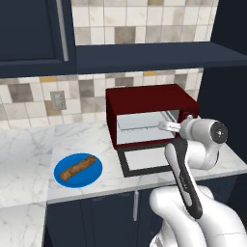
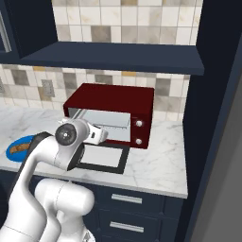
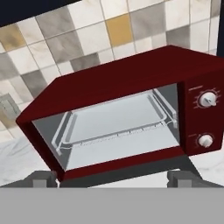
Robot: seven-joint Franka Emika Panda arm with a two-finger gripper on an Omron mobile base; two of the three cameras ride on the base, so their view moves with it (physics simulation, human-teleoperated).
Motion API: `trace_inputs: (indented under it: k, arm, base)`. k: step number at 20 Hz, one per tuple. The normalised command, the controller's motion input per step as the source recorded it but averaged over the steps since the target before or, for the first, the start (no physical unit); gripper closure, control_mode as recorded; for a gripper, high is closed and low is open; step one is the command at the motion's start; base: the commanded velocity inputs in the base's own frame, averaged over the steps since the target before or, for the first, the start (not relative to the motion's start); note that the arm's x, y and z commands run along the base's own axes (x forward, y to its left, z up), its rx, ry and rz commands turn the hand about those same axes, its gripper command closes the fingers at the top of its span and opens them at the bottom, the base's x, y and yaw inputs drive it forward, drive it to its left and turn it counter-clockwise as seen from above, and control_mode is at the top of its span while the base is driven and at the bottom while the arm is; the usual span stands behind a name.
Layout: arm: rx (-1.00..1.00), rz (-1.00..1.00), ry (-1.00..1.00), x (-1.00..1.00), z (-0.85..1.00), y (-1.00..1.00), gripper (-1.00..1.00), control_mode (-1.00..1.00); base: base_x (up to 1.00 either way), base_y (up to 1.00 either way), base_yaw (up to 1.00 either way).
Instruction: Pull the toaster oven rack outwards. Pick up the baguette from the plate and place it on the toaster oven rack. Close the toaster oven door fully and set the temperature to the lowest setting.
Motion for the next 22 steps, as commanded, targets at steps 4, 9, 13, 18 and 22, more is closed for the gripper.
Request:
trace_inputs:
  k: [4,9,13,18,22]
  arm:
    - [-0.11,0.0,-0.14,0.13,-0.41,0.18,-1.0,-1.0]
    - [-0.03,0.0,-0.15,0.1,-0.31,0.05,-1.0,-1.0]
    - [0.0,0.0,-0.15,0.09,-0.16,0.01,-1.0,-1.0]
    - [0.0,0.0,-0.08,0.15,-0.14,0.02,-1.0,-1.0]
    - [0.0,0.0,0.0,0.22,-0.19,0.08,-1.0,-1.0]
  base:
    - [0.0,0.0,0.0]
    - [0.0,0.0,0.0]
    - [0.0,0.0,0.0]
    - [0.0,0.0,0.0]
    - [0.0,0.0,0.0]
